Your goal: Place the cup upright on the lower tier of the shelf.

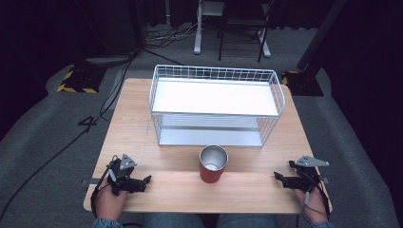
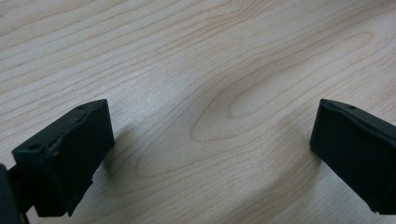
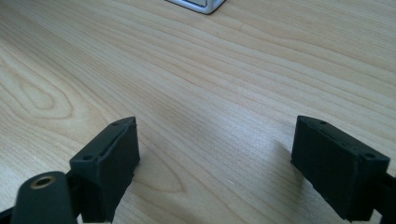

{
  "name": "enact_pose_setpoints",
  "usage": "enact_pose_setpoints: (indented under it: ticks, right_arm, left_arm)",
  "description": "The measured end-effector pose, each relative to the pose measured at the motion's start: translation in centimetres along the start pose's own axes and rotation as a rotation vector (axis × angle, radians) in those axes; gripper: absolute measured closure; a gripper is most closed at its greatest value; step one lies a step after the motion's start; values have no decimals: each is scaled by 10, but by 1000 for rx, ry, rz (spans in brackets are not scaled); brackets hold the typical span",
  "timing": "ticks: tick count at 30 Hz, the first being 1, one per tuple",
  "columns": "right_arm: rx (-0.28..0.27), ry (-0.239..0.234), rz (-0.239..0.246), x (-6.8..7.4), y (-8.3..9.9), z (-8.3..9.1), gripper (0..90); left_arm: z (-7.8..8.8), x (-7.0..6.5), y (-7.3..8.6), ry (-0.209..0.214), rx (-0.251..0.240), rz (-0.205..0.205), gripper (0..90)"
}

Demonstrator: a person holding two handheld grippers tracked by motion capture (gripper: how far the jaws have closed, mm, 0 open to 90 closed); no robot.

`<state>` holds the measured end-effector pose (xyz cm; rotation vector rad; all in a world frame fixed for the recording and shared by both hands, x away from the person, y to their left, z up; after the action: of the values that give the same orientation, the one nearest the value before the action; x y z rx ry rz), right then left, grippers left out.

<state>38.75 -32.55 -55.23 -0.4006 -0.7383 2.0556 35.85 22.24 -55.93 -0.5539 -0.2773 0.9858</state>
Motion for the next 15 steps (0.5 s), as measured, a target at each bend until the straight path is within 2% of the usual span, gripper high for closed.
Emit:
enact_pose_setpoints:
  ticks: [15]
  right_arm:
    - [-3,10,-3,0,0,0,161]
  left_arm:
    - [0,0,-2,-9,17,14,0]
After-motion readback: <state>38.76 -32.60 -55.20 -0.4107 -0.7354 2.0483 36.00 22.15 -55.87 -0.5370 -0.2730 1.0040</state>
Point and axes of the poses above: each handheld gripper's, and its own axes: z roughly backward along the jaws, y roughly out of its underside, x roughly to its left, the point moved 7 cm from there along -z, roughly forward along the jaws, and after that the axes turned 8 degrees about x, right-handed, at the moved point
